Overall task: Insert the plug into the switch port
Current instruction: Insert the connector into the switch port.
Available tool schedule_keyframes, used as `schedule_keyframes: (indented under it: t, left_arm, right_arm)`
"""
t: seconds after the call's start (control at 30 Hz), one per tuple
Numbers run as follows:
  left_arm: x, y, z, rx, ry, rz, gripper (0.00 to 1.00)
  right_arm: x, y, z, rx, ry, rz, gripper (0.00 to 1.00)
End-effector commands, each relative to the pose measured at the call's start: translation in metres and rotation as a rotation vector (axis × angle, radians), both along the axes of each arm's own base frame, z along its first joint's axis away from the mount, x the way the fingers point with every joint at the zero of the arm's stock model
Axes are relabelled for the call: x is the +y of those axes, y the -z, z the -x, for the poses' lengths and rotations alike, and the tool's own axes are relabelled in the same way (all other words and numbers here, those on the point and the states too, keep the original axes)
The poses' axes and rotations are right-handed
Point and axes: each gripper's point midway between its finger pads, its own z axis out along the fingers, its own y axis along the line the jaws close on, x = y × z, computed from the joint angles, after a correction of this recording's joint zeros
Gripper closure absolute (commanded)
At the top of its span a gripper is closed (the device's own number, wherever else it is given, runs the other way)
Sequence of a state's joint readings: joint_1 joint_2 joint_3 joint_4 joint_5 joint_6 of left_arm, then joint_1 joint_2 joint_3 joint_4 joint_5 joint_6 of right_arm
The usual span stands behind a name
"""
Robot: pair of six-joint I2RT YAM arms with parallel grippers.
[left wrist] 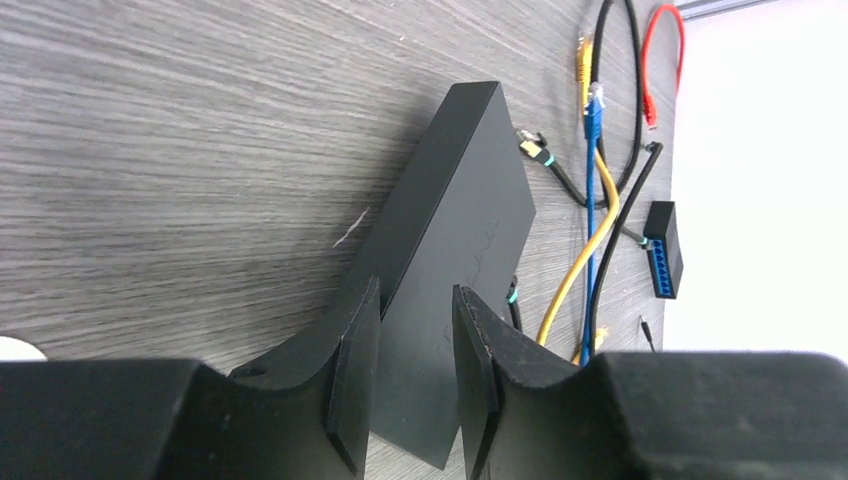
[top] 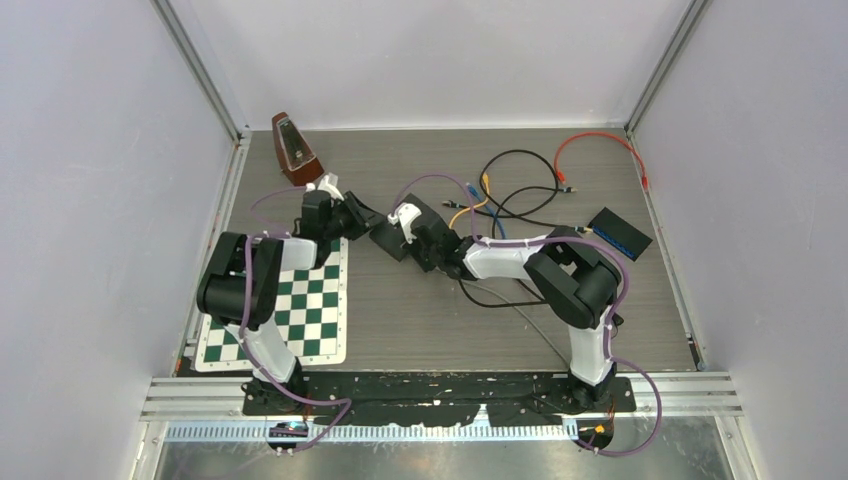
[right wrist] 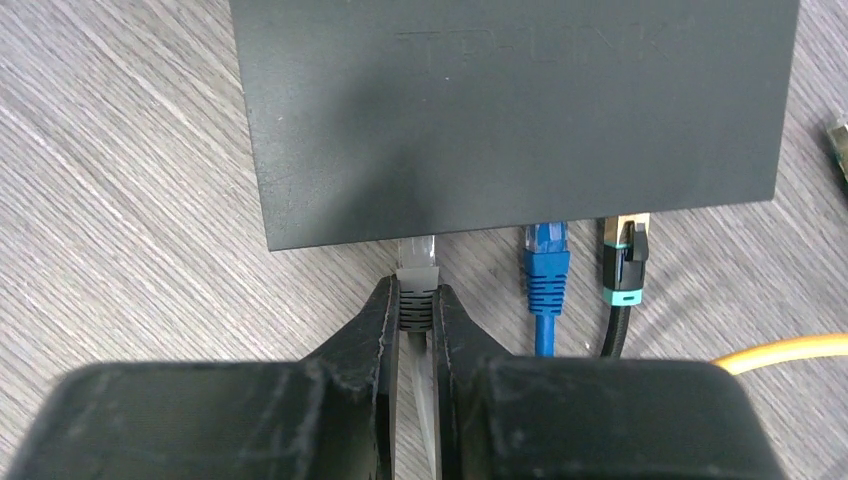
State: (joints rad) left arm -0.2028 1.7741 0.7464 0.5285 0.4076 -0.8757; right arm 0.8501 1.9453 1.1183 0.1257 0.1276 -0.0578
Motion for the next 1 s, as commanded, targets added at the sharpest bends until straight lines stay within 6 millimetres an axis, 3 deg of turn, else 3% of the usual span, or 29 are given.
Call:
schedule_keyframes:
  t: [0.0, 0.17, 0.27, 0.5, 0.83, 0.97]
  left_arm:
    - [-0.097, 0.001, 0.168, 0.438, 0.579, 0.275, 0.69]
    - [-0.095, 0.007, 0.170, 0.461, 0.575, 0.257, 0.70]
    - [-0.089, 0.009, 0.161, 0.446, 0.581, 0.175, 0.70]
    - [-0.047, 0.005, 0.107, 0.410, 0.453, 0.029, 0.68]
    - [-0.006, -0.004, 0.052, 0.401, 0.343, 0.019, 0.65]
    - [0.006, -0.015, 0.032, 0.385, 0.323, 0.005, 0.60]
  right_arm:
    - [0.093, -0.162, -0.051, -0.473, -0.165, -0.487, 0.95]
    - [0.093, -0.163, -0.058, -0.487, -0.146, -0.481, 0.95]
    - [0.088, -0.158, -0.059, -0.482, -0.121, -0.472, 0.95]
    - [0.067, -0.133, -0.056, -0.440, -0.069, -0.402, 0.95]
    - [0.078, -0.117, -0.064, -0.337, -0.089, -0.316, 0.91]
    - [0.082, -0.113, -0.070, -0.306, -0.114, -0.299, 0.84]
